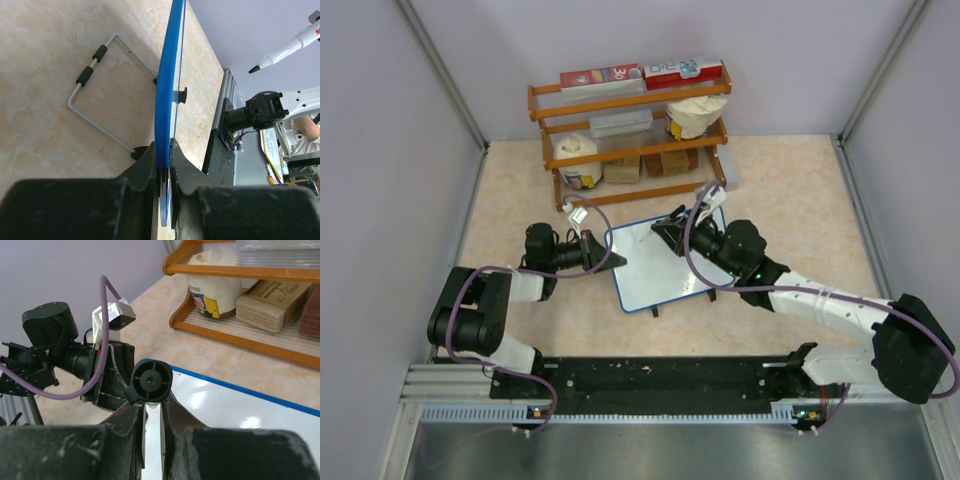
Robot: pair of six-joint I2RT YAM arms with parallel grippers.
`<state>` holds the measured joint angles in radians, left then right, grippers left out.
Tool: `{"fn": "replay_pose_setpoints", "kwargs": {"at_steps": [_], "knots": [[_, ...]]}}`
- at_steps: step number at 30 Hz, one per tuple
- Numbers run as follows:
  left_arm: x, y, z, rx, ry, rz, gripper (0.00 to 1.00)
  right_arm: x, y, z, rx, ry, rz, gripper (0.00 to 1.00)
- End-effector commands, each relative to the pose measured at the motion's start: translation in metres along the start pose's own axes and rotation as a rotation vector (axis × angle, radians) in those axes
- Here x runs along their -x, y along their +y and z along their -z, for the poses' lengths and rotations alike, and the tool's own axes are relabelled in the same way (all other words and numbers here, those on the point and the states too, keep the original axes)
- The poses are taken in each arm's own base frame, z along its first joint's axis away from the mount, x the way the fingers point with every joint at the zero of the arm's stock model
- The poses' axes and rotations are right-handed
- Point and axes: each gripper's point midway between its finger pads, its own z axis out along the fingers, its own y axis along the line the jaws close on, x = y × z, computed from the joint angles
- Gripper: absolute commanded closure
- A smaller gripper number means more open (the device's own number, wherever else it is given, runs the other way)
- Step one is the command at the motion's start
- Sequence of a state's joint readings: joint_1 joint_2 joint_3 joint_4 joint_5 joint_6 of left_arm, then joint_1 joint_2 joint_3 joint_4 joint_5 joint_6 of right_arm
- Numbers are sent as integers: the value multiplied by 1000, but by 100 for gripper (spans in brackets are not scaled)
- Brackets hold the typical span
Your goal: Write a sentence on the whiteboard
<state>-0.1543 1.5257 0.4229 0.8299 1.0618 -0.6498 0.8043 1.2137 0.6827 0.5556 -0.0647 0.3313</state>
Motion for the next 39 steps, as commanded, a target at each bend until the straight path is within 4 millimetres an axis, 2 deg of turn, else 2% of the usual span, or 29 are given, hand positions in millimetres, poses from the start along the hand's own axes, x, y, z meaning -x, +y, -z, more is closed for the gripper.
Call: {"fn": "replay_pose_setpoints", "kwargs": {"at_steps": [1,8,16,27,39], "knots": [[6,12,-2,50,-16,-41,100,29,12,-15,-4,-128,50,100],[6,12,-2,50,-17,-46,100,18,16,-26,-28,-122,71,100],[6,12,-2,45,-13,-40,100,25,12,-33,-67,-165,73,100],[5,12,-3,38,-9,-37,100,20,8,-47,-89,-147,80,100],[6,11,-3,32,-8,-35,100,10,-1,-45,-125,-123,89,100]]}}
